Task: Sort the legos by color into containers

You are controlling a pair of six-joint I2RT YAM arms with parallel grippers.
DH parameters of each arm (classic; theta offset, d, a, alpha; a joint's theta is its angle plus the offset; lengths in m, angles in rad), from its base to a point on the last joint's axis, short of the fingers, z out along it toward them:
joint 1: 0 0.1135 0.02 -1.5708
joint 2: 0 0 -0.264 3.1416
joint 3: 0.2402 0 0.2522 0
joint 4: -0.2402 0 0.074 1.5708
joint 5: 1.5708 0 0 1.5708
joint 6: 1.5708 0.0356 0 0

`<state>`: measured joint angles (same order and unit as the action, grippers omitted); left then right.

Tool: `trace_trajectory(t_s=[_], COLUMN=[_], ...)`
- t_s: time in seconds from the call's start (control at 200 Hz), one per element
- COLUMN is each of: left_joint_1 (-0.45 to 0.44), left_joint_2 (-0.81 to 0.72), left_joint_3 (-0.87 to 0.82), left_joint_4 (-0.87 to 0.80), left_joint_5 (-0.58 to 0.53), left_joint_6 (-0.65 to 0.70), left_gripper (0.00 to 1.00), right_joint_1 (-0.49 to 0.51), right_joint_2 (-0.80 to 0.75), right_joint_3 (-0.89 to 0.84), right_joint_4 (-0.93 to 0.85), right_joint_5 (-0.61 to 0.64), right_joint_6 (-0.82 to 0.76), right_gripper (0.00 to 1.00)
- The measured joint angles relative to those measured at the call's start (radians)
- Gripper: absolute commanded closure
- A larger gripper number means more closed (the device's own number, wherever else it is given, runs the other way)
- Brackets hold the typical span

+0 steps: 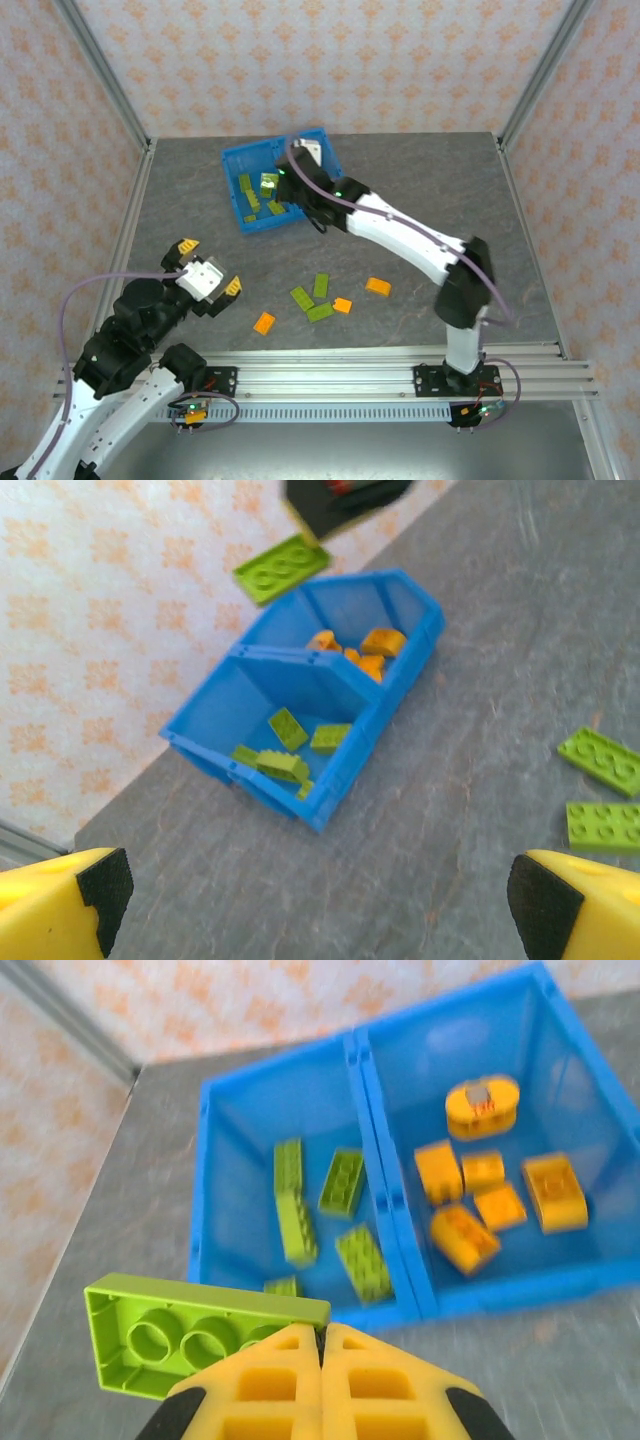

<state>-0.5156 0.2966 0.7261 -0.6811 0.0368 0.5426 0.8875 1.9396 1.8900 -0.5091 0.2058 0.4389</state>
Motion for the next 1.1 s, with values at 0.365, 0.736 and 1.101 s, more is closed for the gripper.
trace_trajectory(t_s=[0.365, 0.736, 1.101], left_joint_1=[0.0, 0.0, 0.0], left_joint_2=[-0.102, 0.036, 0.377], left_joint_3=[-0.155, -0.137, -0.029], left_joint_4=[0.085, 0.088, -0.032], left_joint_5=[0.025, -0.178, -0.035], left_joint_6=[-0.304, -0.705, -0.958], left_gripper=[0.0, 0.0, 0.02], right_joint_1=[0.0, -0.007, -0.011], right_joint_2=[0.652, 0.721, 0.511], right_joint_3=[0.722, 0.746, 0.634], right_joint_4=[-0.16, -0.157, -0.238], right_joint_5=[0.179, 0.054, -0.01], right_joint_6=[-0.082, -0.086, -0.096], right_gripper=[0.97, 0.71, 0.63])
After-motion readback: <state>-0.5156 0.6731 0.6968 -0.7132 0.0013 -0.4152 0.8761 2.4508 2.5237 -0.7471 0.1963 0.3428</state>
